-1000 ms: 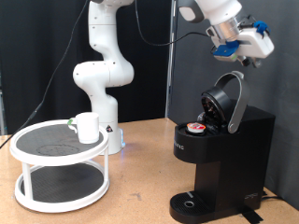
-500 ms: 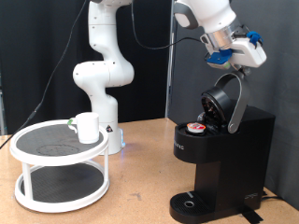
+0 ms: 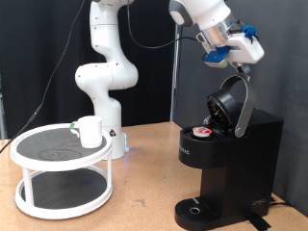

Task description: Make a cup of coffee with the keurig machine

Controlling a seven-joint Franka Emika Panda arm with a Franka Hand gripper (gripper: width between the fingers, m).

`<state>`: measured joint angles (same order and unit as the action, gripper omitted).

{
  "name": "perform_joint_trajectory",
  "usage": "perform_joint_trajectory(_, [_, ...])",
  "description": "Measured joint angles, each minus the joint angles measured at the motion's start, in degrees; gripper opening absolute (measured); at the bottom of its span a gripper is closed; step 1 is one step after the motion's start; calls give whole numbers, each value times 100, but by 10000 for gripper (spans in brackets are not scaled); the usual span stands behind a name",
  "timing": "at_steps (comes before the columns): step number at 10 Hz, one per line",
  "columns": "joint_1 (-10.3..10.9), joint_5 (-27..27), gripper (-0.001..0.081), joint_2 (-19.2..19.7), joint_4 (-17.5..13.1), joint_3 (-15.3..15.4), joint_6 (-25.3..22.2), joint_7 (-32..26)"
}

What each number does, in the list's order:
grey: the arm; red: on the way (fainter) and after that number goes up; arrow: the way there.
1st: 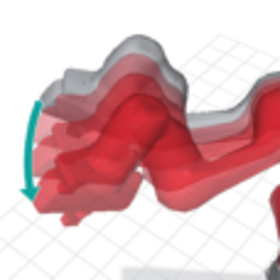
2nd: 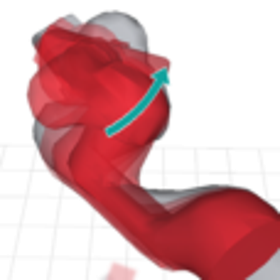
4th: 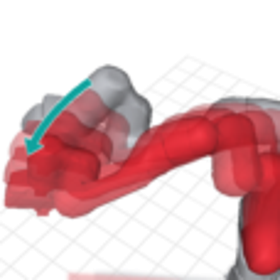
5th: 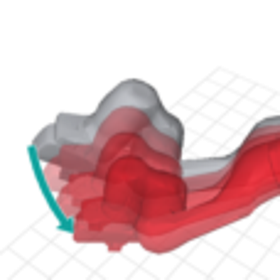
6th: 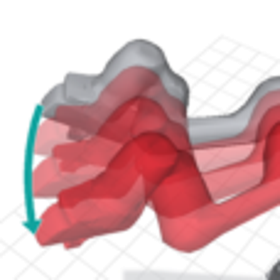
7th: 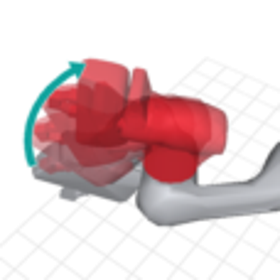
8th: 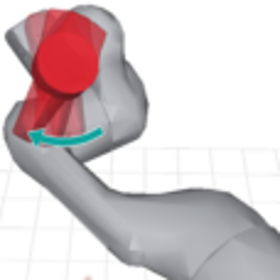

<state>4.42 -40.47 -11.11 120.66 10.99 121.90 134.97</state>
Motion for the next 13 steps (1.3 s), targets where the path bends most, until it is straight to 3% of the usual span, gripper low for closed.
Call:
perform_joint_trajectory(7, [-465,587,0,-172,98,-284,-553,162])
perform_joint_trajectory(13, [-823,1195,0,-239,513,-482,-465,64])
